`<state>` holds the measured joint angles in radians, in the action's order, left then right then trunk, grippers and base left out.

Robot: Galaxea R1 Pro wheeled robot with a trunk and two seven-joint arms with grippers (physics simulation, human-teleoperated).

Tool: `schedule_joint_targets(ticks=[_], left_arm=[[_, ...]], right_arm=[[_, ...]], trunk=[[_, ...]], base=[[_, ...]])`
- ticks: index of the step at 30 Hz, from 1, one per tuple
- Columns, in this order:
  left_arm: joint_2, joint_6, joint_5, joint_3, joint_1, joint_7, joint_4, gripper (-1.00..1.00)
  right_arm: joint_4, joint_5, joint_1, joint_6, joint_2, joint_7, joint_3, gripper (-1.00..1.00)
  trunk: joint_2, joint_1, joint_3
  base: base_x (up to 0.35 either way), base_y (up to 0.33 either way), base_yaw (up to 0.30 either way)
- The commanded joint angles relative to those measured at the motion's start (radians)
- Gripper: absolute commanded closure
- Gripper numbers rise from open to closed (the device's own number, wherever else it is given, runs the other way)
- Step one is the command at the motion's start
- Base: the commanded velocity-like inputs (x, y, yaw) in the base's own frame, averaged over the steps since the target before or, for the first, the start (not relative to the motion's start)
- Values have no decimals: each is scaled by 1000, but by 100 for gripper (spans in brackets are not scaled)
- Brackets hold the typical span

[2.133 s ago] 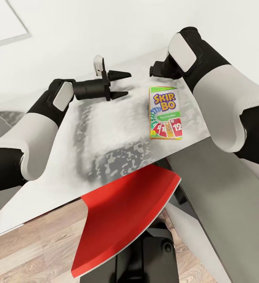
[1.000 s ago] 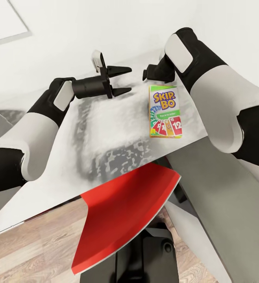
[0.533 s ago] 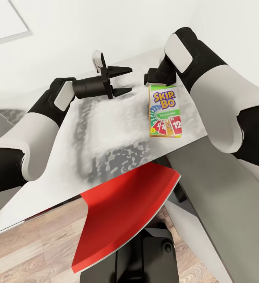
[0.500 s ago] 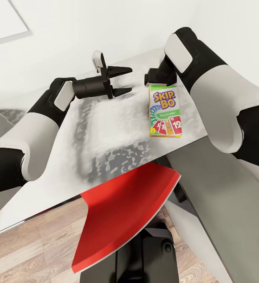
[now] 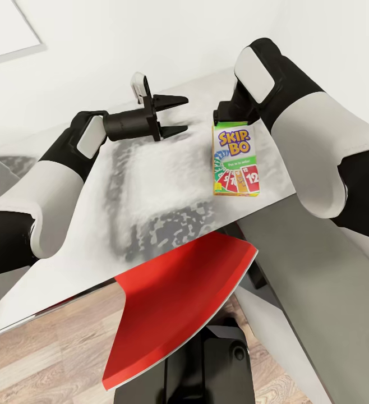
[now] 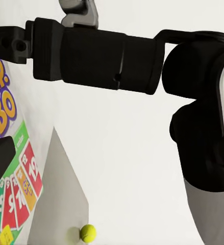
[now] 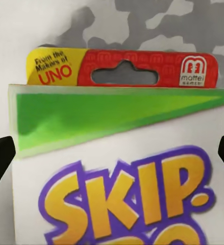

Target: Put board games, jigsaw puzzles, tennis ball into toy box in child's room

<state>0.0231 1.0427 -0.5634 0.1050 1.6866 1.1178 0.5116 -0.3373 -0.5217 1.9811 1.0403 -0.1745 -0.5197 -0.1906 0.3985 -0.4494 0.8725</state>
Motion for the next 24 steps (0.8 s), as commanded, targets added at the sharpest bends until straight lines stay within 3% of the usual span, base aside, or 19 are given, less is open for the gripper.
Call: schedule_joint_targets(ticks=[1,12,24], left_arm=[[0,4,-1,2,1,4,-1,-100],[-1,4,-1,2,1,4,-1,-100],[-1,4,-1,2,0,4,-1,-100]], right_arm=[[0,-10,1,2,0,-11,-4,-100],[0,-13,1,0,0,-18,-4,-100],[0,-12,1,1,0,-18,-4,-100]], trunk=[[2,-1,1],[2,-1,1],[2,-1,1]], base=[[0,44,0],[0,132,0],[0,17,0]])
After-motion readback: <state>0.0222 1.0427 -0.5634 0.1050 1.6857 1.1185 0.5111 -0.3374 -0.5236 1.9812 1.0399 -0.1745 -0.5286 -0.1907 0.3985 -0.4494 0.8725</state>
